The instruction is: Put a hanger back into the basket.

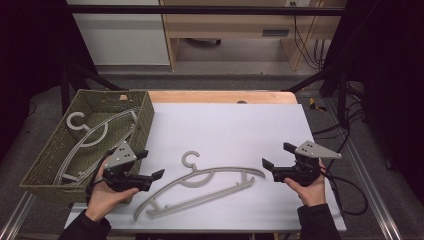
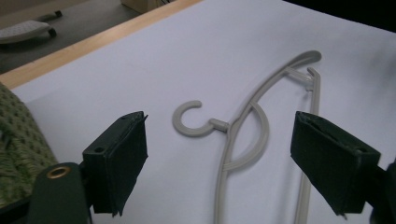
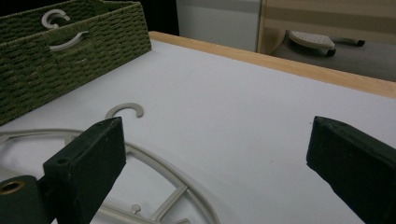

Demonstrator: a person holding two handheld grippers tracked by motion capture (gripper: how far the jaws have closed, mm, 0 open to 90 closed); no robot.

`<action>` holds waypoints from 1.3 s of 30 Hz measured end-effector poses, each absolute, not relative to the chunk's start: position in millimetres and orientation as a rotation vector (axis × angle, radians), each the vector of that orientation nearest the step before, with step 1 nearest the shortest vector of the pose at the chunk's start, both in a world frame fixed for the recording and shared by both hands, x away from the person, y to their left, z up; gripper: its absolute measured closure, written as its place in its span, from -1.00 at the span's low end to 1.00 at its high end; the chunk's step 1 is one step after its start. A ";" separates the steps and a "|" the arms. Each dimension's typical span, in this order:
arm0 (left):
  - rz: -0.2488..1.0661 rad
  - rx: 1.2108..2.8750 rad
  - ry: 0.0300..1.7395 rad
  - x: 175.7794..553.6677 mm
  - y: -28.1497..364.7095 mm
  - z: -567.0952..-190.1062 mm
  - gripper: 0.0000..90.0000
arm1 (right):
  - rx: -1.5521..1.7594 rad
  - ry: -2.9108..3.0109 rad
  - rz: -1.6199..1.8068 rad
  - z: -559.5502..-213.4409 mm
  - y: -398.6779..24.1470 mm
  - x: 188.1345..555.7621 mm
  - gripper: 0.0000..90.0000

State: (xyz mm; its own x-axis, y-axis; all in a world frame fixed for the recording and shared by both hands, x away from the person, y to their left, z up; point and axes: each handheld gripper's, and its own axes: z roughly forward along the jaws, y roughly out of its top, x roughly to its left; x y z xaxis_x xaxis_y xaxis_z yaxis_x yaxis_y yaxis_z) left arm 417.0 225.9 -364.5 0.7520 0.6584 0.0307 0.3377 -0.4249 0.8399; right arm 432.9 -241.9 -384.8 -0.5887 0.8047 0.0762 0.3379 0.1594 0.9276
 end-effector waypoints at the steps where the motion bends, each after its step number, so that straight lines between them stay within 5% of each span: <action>1: 0.444 2.062 0.747 416.6 222.8 -367.3 -0.58 | 1.082 2.007 1.420 -384.9 -241.8 432.9 -0.89; 11: 0.345 2.210 0.772 420.5 195.9 -403.0 -0.40 | 1.072 2.016 1.427 -384.6 -241.3 430.8 -0.89; 23: 0.389 2.351 0.869 433.6 188.7 -438.7 -0.20 | 1.062 2.041 1.414 -387.9 -237.3 431.8 -0.89; 39: 0.307 2.464 0.959 441.9 189.1 -456.4 0.51 | 1.053 2.061 1.406 -389.7 -235.0 432.9 -0.88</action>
State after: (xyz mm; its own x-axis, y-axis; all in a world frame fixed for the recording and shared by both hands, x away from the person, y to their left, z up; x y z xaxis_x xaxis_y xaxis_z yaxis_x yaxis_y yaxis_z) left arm 441.9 189.1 -456.4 0.7298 0.6827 0.0354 0.5763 -0.6422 0.5054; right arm 432.9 -235.0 -389.7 -0.6190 0.7827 0.0651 0.3462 0.1975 0.9171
